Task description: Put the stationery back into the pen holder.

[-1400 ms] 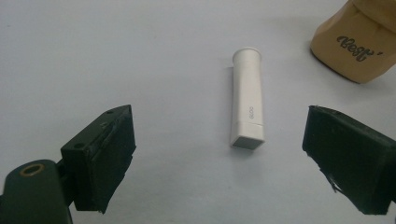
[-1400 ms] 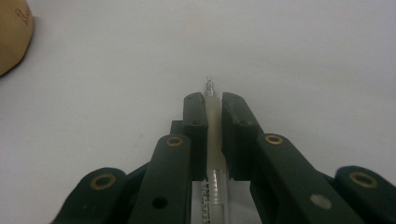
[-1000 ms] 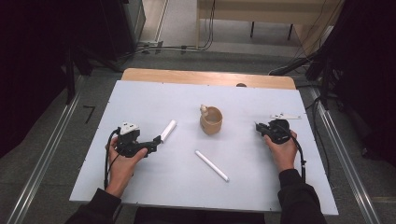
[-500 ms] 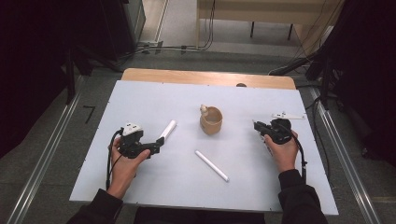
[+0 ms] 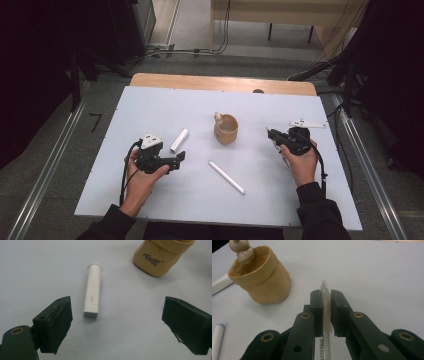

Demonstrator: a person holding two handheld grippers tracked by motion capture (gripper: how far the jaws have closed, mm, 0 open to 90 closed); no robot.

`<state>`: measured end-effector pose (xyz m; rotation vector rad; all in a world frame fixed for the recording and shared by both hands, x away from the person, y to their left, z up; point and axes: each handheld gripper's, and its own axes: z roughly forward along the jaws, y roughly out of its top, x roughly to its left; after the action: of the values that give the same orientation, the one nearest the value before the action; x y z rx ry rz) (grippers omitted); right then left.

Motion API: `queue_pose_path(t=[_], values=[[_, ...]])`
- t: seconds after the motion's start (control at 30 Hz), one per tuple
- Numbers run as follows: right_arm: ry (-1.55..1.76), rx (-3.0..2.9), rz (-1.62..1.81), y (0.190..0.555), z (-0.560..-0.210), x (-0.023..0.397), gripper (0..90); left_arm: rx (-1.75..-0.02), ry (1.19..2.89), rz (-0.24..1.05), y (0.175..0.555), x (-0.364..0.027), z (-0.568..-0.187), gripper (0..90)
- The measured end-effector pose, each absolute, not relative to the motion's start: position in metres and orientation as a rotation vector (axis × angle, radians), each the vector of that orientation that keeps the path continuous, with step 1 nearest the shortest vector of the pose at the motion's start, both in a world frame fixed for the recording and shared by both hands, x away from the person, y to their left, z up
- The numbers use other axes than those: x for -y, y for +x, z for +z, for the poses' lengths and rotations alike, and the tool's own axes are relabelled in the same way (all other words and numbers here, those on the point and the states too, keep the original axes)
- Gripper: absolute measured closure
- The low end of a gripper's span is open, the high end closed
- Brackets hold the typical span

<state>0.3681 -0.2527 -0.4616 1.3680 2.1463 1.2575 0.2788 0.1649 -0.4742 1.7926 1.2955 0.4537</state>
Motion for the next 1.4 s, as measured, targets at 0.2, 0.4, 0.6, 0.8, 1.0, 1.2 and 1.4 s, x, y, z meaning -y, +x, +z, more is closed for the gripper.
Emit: queue_pose_path(t=[0.2, 0.4, 0.6, 0.8, 1.0, 1.2, 1.4], values=[[1.34, -2.162, 1.277, 0.365, -0.458, 0.245, 79.0, -1.266, 1.818, 0.428, 0.277, -0.153, -0.474, 10.6], [1.329, -2.172, 1.284, 0.364, -0.457, 0.24, 79.0, -1.246, 1.84, 0.399, 0.277, -0.143, -0.476, 10.7], [1.314, -2.184, 1.307, 0.361, -0.455, 0.234, 79.0, -1.221, 1.853, 0.358, 0.277, -0.129, -0.477, 10.7], [1.284, -2.199, 1.323, 0.357, -0.452, 0.226, 79.0, -1.201, 1.863, 0.325, 0.278, -0.118, -0.477, 10.7], [1.251, -2.211, 1.347, 0.354, -0.449, 0.218, 79.0, -1.188, 1.875, 0.284, 0.279, -0.108, -0.478, 12.0], [1.232, -2.225, 1.368, 0.352, -0.446, 0.21, 79.0, -1.163, 1.889, 0.253, 0.281, -0.093, -0.477, 12.0], [1.209, -2.238, 1.382, 0.349, -0.444, 0.206, 79.0, -1.144, 1.914, 0.231, 0.283, -0.079, -0.478, 12.0]])
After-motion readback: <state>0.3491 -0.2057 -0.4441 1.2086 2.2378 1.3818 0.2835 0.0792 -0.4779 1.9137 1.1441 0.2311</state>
